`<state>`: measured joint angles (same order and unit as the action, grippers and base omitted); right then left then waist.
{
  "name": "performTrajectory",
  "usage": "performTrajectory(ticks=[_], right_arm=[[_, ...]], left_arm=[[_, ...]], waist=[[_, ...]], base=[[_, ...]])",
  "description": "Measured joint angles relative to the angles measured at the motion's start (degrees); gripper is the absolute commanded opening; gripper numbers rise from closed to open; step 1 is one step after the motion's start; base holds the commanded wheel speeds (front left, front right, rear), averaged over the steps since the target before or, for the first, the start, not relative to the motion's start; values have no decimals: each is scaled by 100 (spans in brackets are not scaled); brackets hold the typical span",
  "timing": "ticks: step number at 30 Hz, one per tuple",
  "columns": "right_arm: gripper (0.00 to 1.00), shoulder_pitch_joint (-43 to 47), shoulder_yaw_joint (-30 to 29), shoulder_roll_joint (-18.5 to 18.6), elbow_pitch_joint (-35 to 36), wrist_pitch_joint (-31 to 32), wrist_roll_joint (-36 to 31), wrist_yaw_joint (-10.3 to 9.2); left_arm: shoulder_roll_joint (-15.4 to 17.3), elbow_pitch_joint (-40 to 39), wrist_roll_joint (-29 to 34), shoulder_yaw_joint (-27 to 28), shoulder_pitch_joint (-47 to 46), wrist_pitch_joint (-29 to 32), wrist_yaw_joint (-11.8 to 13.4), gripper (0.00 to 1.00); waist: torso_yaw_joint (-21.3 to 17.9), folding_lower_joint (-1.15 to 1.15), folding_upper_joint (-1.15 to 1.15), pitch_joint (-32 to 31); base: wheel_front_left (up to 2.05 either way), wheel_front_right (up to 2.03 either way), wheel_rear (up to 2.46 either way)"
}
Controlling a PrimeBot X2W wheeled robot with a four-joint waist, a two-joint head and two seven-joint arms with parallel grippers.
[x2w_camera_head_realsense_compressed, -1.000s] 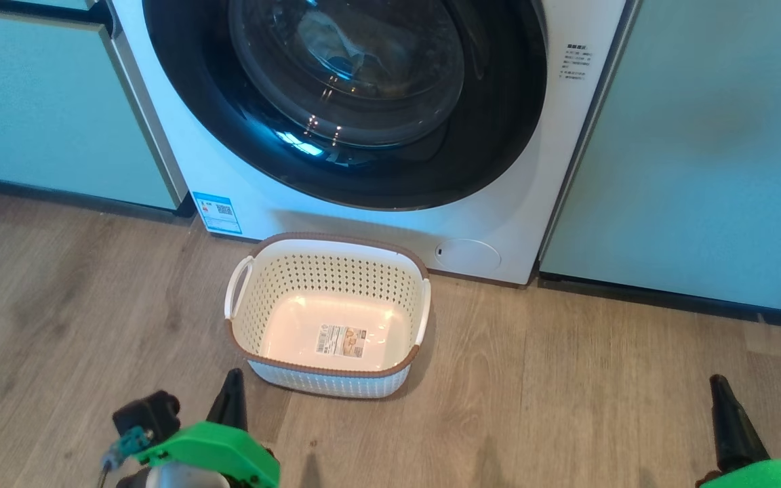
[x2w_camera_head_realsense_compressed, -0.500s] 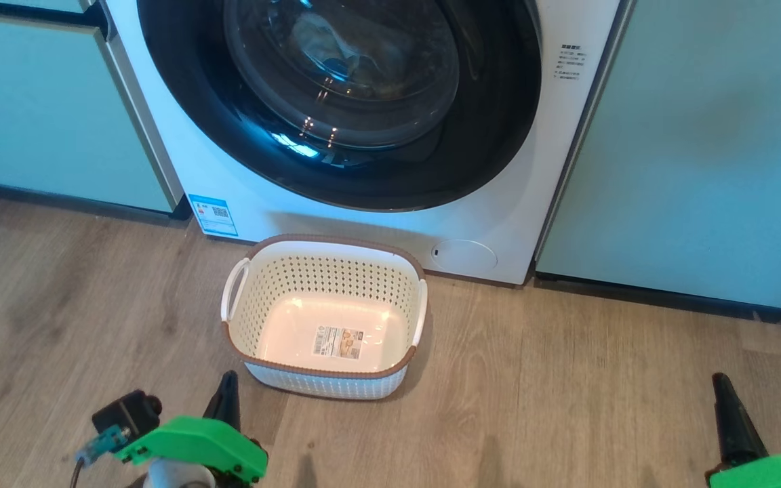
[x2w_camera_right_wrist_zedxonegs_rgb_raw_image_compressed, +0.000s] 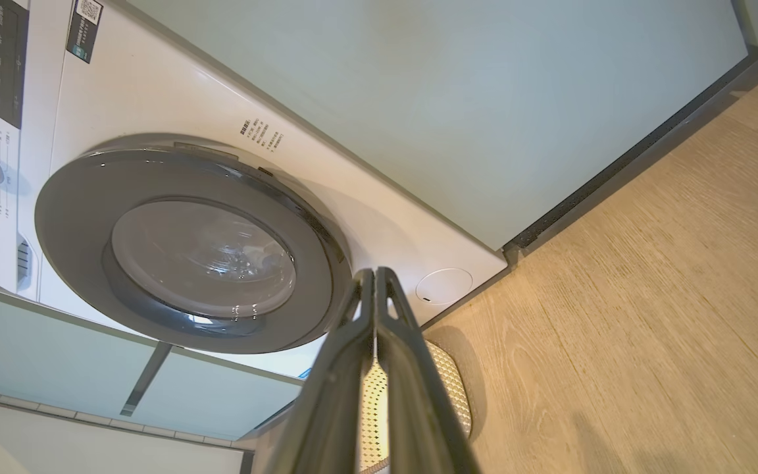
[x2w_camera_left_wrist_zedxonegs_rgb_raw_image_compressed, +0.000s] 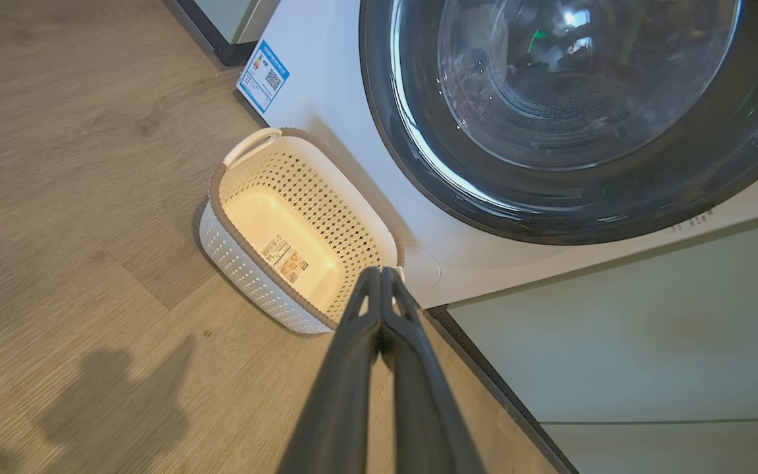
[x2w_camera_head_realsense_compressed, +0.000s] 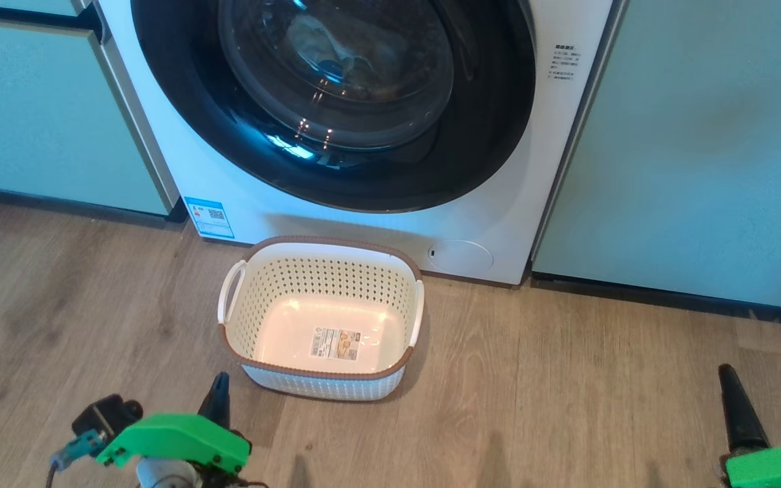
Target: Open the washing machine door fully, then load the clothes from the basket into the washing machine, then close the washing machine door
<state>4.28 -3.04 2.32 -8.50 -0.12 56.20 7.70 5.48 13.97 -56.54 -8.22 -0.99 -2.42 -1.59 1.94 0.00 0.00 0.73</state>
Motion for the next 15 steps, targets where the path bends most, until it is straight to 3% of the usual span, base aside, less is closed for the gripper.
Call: performTrajectory(ticks=[15], right_arm=[[0,-168,-40,26,-156,113,895,-3]], left_arm=[[-60,38,-865,263,-52,189,-149,0]], waist=[[-47,0,0,-13]], base=[[0,0,0]])
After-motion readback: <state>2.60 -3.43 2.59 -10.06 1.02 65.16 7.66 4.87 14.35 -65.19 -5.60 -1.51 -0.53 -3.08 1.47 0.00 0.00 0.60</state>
